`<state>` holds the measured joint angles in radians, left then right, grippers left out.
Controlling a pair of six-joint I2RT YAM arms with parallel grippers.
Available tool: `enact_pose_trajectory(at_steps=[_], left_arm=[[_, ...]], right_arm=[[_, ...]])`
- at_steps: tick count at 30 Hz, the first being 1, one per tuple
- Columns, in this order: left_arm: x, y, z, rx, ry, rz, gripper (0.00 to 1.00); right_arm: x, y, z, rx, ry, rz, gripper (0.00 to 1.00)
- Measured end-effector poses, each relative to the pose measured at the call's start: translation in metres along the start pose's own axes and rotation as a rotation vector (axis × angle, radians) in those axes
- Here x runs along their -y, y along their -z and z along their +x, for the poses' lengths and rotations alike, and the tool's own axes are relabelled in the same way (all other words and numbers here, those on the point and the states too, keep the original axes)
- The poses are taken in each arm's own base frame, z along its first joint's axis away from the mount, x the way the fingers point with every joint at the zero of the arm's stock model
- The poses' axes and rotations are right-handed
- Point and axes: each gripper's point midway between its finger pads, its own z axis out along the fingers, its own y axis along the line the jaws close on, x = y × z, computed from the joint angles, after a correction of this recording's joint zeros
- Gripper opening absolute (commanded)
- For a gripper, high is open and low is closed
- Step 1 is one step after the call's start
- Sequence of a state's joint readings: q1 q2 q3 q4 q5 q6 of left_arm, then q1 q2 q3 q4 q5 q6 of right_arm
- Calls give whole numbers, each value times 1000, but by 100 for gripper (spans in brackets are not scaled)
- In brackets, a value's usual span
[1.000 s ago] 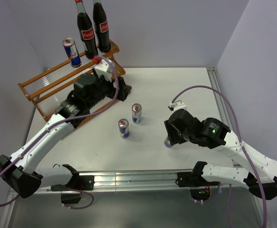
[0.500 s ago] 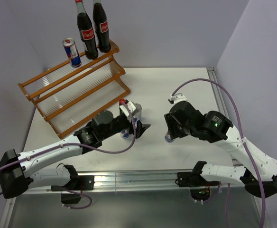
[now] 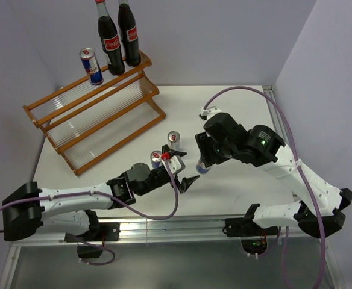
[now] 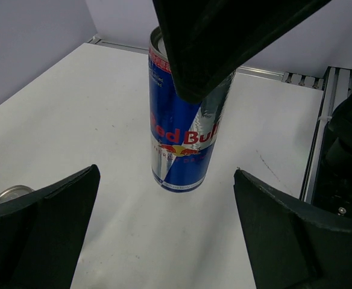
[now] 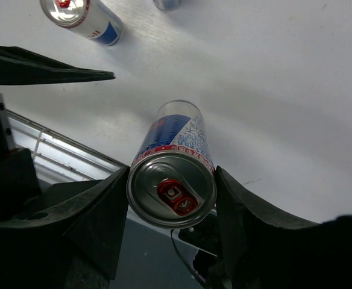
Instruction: Place and organize the beverage onto the shelf
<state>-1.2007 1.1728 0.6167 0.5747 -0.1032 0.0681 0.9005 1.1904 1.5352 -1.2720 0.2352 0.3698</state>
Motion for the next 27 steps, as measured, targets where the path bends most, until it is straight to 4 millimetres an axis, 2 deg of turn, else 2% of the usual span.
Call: enact_pose_trajectory(at_steps=[11,14,15,17,18,19,20,21,22,23,25,26,27], left_arm=[[-3,-12,21,-25,-20,-33,99],[-6,-13,25,-35,-20,-50,87],[-6,-13,27,-39,-20,-54,78],[-7,-13,28,-43,-17,-63,68],[-7,-14,30,-48,-13,-67,58],[-7,-14,31,-51,-6,-70,53],[-6,-14,32,-51,-1,-73,43],[-6,-14,32,-50,2,-73,24],[-7,-14,31,-48,1,-81,16],[-7,-14,30,-45,8,-84,4],[-7,-14,29,-42,13,-93,0],[-9,-13,29,-41,14,-101,0],[-10,-13,29,-40,15,-108,0]], right_arm=[[-43,-3,-10,-31,87,-90,33],[-51,-5,-11,-39,104,-99,33],[-52,-5,-11,-42,111,-100,33],[-52,-5,-11,-43,115,-93,33],[-51,-5,-12,-41,118,-89,34],[-51,-5,-12,-39,118,-85,34],[-51,-6,-14,-36,120,-82,34],[-51,-6,-15,-35,120,-81,37],[-51,-6,-15,-32,122,-81,39],[-51,-5,-16,-29,124,-81,45],[-52,-5,-17,-25,129,-84,53],[-52,-5,-18,-22,133,-87,64],[-53,-6,-19,-18,135,-90,71]])
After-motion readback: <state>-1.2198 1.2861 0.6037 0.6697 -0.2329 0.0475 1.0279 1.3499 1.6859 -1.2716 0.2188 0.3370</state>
